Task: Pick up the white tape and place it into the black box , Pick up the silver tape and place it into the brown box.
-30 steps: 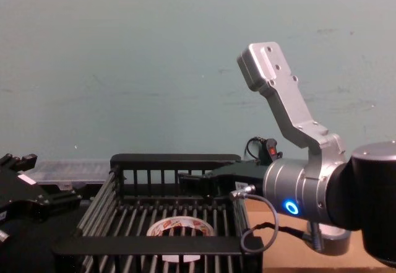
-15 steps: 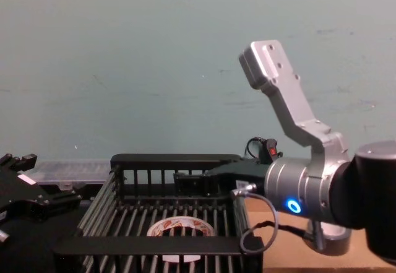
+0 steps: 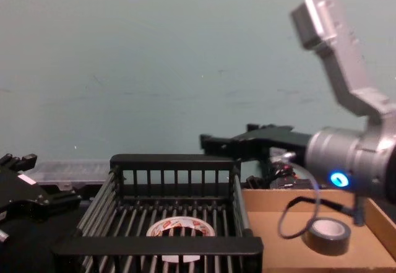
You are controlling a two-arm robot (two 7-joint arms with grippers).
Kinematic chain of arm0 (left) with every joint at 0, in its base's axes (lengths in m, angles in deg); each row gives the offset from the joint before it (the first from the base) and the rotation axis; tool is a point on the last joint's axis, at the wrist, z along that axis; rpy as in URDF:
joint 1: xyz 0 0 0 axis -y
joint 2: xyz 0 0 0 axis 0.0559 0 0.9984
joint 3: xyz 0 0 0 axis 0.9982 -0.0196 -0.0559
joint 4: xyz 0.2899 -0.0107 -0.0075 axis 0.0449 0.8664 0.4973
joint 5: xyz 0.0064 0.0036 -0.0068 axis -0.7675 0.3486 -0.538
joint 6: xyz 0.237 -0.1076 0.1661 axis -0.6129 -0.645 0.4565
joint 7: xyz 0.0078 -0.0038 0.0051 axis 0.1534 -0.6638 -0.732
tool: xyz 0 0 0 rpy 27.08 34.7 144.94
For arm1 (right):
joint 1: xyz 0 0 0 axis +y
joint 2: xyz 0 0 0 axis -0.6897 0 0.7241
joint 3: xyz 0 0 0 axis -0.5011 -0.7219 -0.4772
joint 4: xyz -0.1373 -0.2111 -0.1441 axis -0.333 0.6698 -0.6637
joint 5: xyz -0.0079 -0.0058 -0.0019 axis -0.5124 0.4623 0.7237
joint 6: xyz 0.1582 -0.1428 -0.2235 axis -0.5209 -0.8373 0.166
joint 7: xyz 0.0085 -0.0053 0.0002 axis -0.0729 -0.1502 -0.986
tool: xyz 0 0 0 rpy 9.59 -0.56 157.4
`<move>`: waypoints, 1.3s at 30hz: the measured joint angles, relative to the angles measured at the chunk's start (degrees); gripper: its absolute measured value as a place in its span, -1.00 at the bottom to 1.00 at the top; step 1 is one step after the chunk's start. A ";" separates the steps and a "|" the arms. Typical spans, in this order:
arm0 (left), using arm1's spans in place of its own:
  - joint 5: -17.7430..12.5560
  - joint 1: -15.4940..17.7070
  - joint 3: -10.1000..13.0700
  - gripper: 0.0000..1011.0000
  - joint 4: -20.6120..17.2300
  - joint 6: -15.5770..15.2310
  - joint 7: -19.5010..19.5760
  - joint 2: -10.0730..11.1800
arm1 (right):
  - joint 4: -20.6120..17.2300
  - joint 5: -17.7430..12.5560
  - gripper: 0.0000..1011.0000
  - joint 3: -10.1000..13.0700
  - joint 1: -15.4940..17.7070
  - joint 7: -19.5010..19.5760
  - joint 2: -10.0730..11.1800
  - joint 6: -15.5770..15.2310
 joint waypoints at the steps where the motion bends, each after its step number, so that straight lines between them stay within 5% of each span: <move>1: 0.00 0.00 0.00 0.98 0.00 0.00 0.00 0.00 | -0.76 -0.19 0.98 0.41 0.46 0.05 0.31 0.15; 9: 0.00 0.00 0.00 0.98 0.00 0.00 0.00 0.00 | -7.74 -1.57 0.98 4.94 5.98 1.39 3.91 2.53; 17: 0.00 0.00 0.00 0.98 0.00 0.00 0.00 0.00 | -10.60 -1.42 0.98 8.07 11.01 2.38 6.75 5.27; 29: 0.00 0.00 0.00 0.98 0.00 0.00 0.00 0.00 | -10.31 0.73 0.98 10.73 16.56 3.09 8.44 9.09; 39: 0.00 0.00 0.00 0.98 0.00 0.00 0.00 0.00 | -7.29 2.73 0.98 10.83 16.78 3.68 7.17 9.24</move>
